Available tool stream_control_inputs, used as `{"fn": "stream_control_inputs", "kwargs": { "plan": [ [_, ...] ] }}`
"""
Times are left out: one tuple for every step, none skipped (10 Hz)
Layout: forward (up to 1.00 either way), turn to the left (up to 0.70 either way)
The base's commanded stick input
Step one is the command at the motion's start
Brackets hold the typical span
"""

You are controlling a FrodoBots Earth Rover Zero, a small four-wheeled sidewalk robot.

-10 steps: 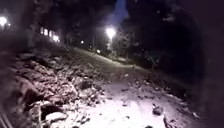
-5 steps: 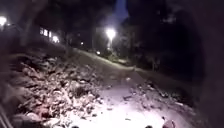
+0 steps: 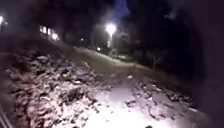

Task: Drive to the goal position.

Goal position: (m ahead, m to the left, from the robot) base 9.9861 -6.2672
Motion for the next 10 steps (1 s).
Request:
{"fn": "stream_control_inputs", "kwargs": {
  "plan": [
    [0.7, 0.0],
    [0.7, 0.0],
    [0.7, 0.0],
    [0.7, 0.0],
    [0.7, 0.0],
    [0.7, 0.0],
    [0.7, 0.0],
    [0.7, 0.0],
    [0.7, 0.0],
    [0.7, 0.0]
  ]
}}
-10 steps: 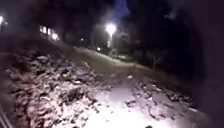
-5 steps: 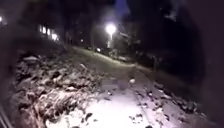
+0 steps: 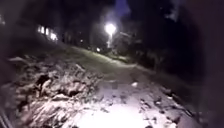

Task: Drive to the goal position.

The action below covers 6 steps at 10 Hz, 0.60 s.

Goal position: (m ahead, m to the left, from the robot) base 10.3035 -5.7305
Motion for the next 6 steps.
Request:
{"fn": "stream_control_inputs", "kwargs": {
  "plan": [
    [0.7, 0.0],
    [0.7, 0.0],
    [0.7, 0.0],
    [0.7, 0.0],
    [0.7, 0.0],
    [0.7, 0.0]
  ]
}}
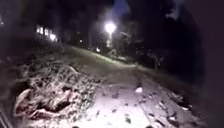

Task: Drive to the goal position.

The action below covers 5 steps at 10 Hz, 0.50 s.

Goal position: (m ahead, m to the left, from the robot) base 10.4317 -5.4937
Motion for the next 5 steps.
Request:
{"fn": "stream_control_inputs", "kwargs": {
  "plan": [
    [0.7, 0.0],
    [0.7, 0.0],
    [0.7, 0.0],
    [0.7, 0.0],
    [0.7, 0.0]
  ]
}}
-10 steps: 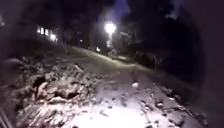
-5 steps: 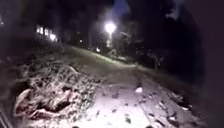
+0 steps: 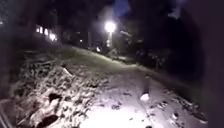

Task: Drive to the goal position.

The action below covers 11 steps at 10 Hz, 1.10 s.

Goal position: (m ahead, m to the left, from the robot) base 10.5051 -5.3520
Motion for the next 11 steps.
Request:
{"fn": "stream_control_inputs", "kwargs": {
  "plan": [
    [0.7, 0.0],
    [0.7, 0.0],
    [0.7, 0.0],
    [0.7, 0.0],
    [0.7, 0.0],
    [0.7, 0.0],
    [0.7, 0.0],
    [0.7, 0.0],
    [0.7, 0.0],
    [0.7, 0.0],
    [0.7, 0.0]
  ]
}}
